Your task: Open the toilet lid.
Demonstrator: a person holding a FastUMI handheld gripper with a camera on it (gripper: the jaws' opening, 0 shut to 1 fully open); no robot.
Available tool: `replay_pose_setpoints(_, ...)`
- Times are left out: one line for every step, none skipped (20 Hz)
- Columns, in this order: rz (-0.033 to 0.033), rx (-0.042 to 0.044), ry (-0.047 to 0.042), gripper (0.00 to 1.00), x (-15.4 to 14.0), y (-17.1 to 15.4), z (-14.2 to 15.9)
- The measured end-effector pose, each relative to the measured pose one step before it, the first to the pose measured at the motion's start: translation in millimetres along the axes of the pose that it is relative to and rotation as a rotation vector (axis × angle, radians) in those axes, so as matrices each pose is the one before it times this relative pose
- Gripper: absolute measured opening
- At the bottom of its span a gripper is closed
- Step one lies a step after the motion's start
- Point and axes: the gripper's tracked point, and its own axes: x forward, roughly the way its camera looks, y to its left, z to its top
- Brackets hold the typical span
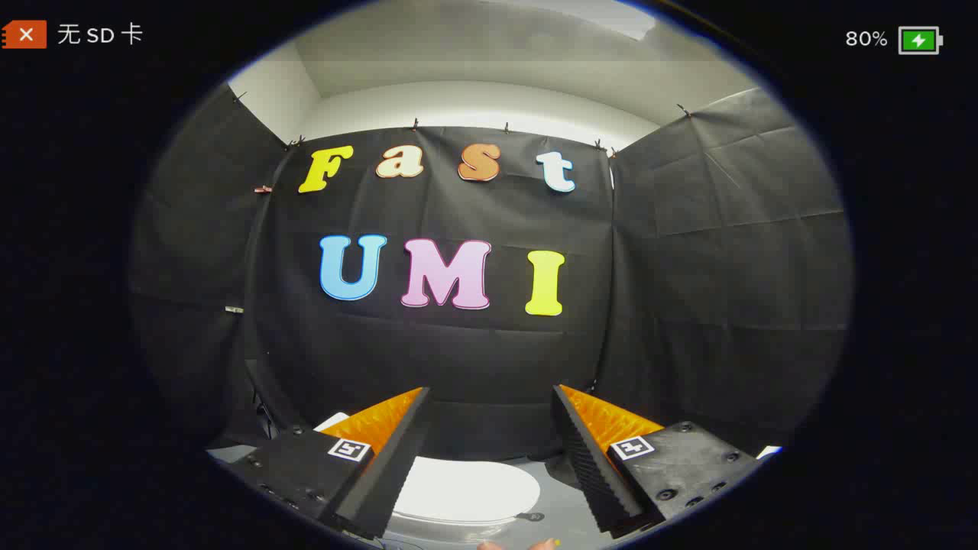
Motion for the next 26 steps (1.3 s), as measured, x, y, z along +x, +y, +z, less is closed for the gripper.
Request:
replay_pose_setpoints(-0.00564,0.00081,-0.00542,0.98,0.16,-1.89,0.67)
replay_pose_setpoints(-0.00143,0.00474,-0.00361,0.98,0.57,0.45,0.78)
replay_pose_setpoints(0.00384,0.00396,-0.00025,0.98,-0.46,1.01,-0.06)
replay_pose_setpoints(-0.00038,-0.00060,0.00096,0.98,0.40,-0.17,-2.09)
replay_pose_setpoints(-0.00266,-0.00436,-0.00147,0.98,1.26,-1.16,-0.32)
replay_pose_setpoints(-0.00094,-0.00527,-0.00195,0.98,-0.47,-0.52,0.35)
replay_pose_setpoints(-0.00183,-0.00302,0.00010,0.98,-0.47,-0.79,-0.27)
replay_pose_setpoints(0.00187,-0.00121,-0.00011,0.98,0.99,0.72,-0.37)
replay_pose_setpoints(0.00082,-0.00099,-0.00131,0.98,-0.32,0.12,-0.08)
replay_pose_setpoints(0.00324,-0.00070,-0.00214,0.98,-0.14,0.95,-1.13)
replay_pose_setpoints(0.00211,0.00007,0.00129,0.98,1.09,-0.30,-1.24)
replay_pose_setpoints(0.00266,-0.00027,0.00082,0.98,0.44,0.61,-2.02)
replay_pose_setpoints(-0.00025,-0.00098,0.00136,0.98,0.59,-0.96,-2.33)
replay_pose_setpoints(-0.00109,0.00107,-0.00027,0.98,1.76,-1.20,-2.58)
replay_pose_setpoints(0.00358,0.00425,-0.00612,0.98,0.68,0.39,-2.39)
replay_pose_setpoints(0.00244,0.00195,-0.00598,0.98,1.53,0.21,-2.48)
replay_pose_setpoints(0.00428,-0.00317,-0.00514,0.98,1.40,0.36,-4.57)
replay_pose_setpoints(0.00478,-0.00606,-0.00407,0.98,1.84,0.64,-7.33)
replay_pose_setpoints(0.00381,-0.00900,0.00305,0.98,1.60,-0.03,-7.53)
replay_pose_setpoints(0.00740,-0.01043,0.00302,0.98,2.03,1.09,-8.33)
replay_pose_setpoints(0.00432,-0.00985,0.00164,0.98,1.95,0.11,-7.86)
replay_pose_setpoints(-0.00059,-0.00601,0.00106,0.98,3.74,-1.52,-7.48)
replay_pose_setpoints(0.00032,0.00030,-0.00272,0.98,3.28,-0.63,-7.97)
replay_pose_setpoints(0.00363,0.00601,-0.00008,0.98,3.54,-0.14,-8.41)
replay_pose_setpoints(0.01019,0.00866,0.00390,0.98,2.49,1.33,-10.48)
replay_pose_setpoints(0.00679,0.00654,0.00329,0.98,2.86,-0.02,-11.28)
